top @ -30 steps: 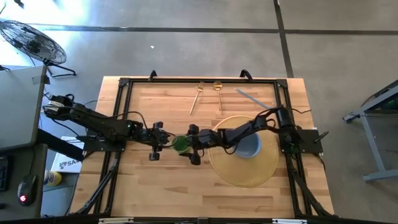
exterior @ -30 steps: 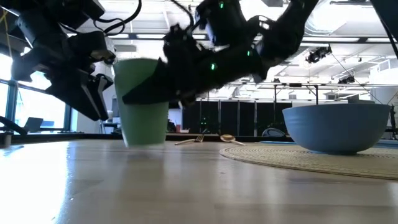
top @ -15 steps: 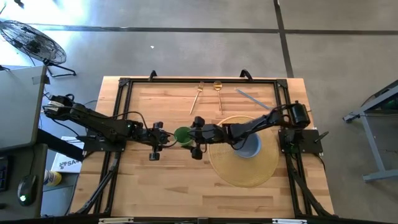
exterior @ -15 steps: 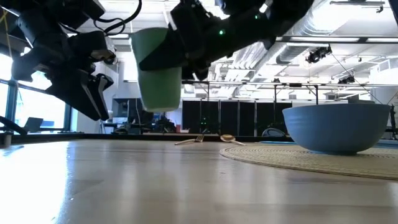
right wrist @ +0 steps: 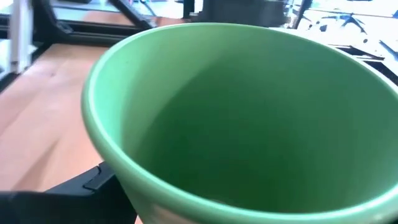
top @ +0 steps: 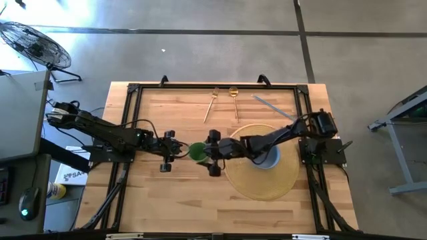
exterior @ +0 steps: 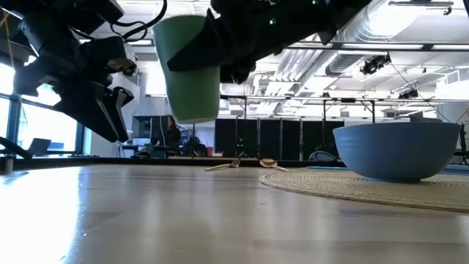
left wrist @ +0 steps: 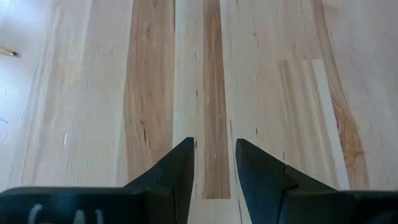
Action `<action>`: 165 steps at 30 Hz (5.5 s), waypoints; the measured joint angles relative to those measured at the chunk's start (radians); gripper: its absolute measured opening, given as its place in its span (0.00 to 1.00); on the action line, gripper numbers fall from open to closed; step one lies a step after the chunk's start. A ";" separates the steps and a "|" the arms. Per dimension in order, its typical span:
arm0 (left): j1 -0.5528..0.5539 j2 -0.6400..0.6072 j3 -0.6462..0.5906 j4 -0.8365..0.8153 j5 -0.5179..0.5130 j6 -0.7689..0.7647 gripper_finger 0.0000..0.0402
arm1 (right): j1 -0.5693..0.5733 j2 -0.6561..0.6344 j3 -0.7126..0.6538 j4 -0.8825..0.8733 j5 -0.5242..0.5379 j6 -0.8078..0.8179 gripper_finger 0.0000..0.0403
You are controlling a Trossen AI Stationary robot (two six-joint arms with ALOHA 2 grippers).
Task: Pick & Place Utensil
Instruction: Put the green cup on the brown table mat to the top right of the blue bowl
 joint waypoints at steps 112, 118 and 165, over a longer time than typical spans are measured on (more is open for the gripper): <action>0.001 0.001 0.060 0.163 -0.035 0.072 0.29 | -0.073 -1.200 -0.997 -0.735 0.687 0.803 0.90; 0.001 0.001 0.060 0.163 -0.035 0.071 0.29 | -0.073 -1.199 -0.997 -0.736 0.667 0.803 0.95; 0.000 0.001 0.060 0.154 -0.051 0.071 0.29 | -0.075 -1.197 -0.737 -1.181 0.362 1.016 0.97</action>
